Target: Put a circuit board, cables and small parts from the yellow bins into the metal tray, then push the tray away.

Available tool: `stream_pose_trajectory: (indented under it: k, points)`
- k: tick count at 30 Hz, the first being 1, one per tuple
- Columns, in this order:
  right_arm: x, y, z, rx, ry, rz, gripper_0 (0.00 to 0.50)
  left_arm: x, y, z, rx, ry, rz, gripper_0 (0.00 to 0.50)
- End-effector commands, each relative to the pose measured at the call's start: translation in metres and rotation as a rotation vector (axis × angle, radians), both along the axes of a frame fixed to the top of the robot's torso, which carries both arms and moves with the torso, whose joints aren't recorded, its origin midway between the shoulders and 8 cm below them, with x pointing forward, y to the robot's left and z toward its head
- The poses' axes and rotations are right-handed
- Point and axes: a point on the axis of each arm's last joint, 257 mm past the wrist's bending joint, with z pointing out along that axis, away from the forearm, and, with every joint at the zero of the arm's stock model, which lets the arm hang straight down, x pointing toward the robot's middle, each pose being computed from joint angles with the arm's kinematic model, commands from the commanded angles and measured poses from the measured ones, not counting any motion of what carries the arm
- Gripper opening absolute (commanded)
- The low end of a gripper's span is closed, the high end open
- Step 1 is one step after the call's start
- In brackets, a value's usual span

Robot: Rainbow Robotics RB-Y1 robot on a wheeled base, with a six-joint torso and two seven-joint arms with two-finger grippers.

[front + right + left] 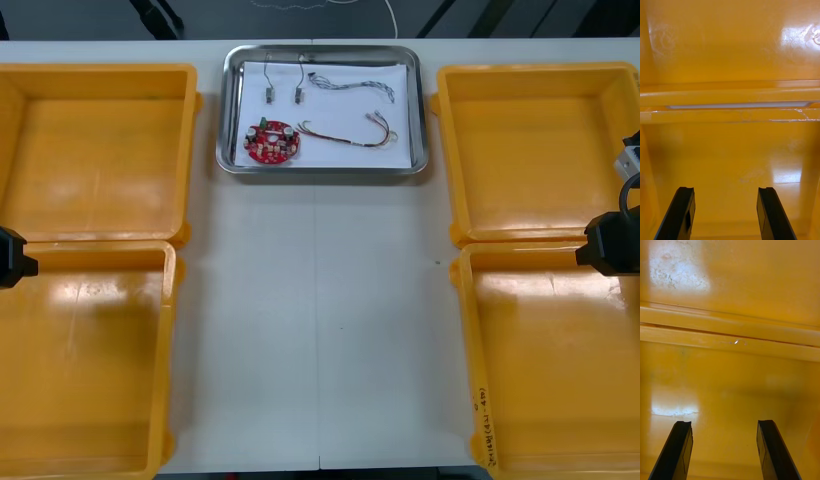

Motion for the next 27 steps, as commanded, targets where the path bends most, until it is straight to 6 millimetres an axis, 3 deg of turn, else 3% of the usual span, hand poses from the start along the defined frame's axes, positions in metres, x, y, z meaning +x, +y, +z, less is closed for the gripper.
stream_pose_trajectory:
  k: [1,27]
  points:
    - [-0.0019,0.0007,0.0056,-0.021,-0.021,0.056,0.481,-0.0064,0.0199,0.0075,0.089,0.007,-0.060,0.500]
    - [-0.0024,0.0008,0.0049,-0.021,-0.019,0.059,0.479,-0.0064,0.0199,0.0075,0.089,0.007,-0.060,0.500]
